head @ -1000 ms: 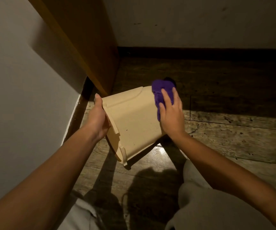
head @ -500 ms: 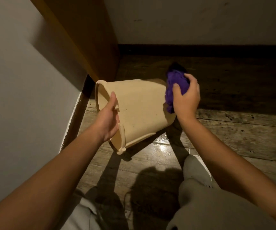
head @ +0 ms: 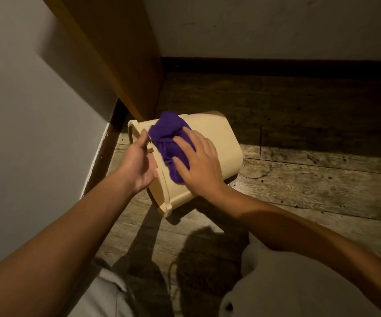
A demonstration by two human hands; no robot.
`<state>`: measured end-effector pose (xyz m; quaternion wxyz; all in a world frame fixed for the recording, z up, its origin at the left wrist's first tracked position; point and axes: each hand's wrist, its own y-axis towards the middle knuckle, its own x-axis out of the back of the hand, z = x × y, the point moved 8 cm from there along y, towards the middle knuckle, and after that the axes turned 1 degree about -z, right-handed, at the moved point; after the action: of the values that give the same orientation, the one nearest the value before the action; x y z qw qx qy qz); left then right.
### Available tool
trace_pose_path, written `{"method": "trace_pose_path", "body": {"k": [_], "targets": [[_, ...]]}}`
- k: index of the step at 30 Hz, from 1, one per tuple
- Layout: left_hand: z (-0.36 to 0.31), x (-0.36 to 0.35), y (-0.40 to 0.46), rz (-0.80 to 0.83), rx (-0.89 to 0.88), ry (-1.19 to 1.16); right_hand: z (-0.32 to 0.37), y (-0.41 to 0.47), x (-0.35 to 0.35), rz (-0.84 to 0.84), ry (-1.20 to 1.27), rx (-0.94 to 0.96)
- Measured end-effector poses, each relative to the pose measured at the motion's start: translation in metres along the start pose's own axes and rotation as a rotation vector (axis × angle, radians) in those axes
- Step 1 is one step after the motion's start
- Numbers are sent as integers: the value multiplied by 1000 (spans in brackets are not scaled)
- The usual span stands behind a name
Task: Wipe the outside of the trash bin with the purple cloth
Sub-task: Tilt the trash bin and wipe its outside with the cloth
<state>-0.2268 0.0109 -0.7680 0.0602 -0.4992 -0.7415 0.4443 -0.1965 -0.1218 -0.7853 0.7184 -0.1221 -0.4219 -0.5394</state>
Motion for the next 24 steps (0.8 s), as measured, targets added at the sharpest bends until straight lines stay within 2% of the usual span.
{"method": "trace_pose_path", "body": {"k": [2, 8, 11, 14, 17, 20, 24], "targets": [[-1, 4, 1, -18, 9, 30, -27, -1, 4, -34, -52, -57], [-6, 12, 9, -26, -10, 44, -114, -8, 30, -108, -190, -390], [-6, 10, 8, 3, -14, 28, -162, -18, 43, -98, -158, -613], [-10, -1, 5, 119, -41, -23, -193, -30, 62, -148, -69, -806], [-14, -9, 2, 182, -52, -45, -176, -23, 86, -317, 53, -761], [5, -14, -5, 134, -2, 128, -127, 0, 100, -418, 252, -619], [6, -28, -11, 95, -36, 137, -45, 22, 101, -366, 399, -370]]}}
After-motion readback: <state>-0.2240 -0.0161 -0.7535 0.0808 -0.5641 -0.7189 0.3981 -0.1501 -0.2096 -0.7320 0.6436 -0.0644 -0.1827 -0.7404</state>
